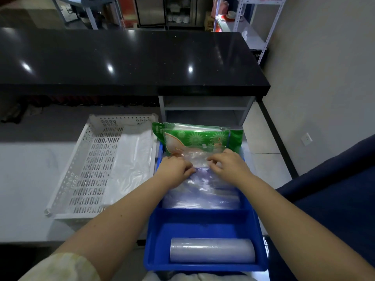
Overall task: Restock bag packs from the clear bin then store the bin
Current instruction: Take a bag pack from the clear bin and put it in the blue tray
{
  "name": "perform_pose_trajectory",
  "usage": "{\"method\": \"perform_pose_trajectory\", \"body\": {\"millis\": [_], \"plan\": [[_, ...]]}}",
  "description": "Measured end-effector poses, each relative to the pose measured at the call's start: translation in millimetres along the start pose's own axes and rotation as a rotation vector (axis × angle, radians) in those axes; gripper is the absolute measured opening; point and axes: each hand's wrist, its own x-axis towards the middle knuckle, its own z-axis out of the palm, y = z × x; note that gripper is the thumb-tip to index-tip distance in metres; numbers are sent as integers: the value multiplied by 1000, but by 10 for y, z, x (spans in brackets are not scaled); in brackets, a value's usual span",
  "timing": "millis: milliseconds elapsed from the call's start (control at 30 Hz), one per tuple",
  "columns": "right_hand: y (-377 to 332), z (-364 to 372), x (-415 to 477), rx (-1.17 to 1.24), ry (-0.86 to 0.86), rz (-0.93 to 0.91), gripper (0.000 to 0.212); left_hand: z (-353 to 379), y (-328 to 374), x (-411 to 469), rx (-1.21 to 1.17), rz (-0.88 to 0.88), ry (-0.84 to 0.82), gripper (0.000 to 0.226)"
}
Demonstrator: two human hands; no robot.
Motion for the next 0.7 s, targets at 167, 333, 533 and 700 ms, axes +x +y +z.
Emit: {"method": "perform_pose_trajectory", "body": {"millis": [167, 333, 533, 700], "plan": [[100, 19, -13, -30, -146, -79, 18, 53, -32, 66, 67, -17, -5, 33], [140, 11, 241, -9, -103, -20, 16, 13, -66, 260, 89, -81, 17, 33], [117, 32, 487, -15, -68, 15, 18, -105, -154, 526, 28, -126, -14, 31], [67, -92, 402, 95, 158, -125, 19, -260, -230, 419, -174, -78, 56, 45]]}}
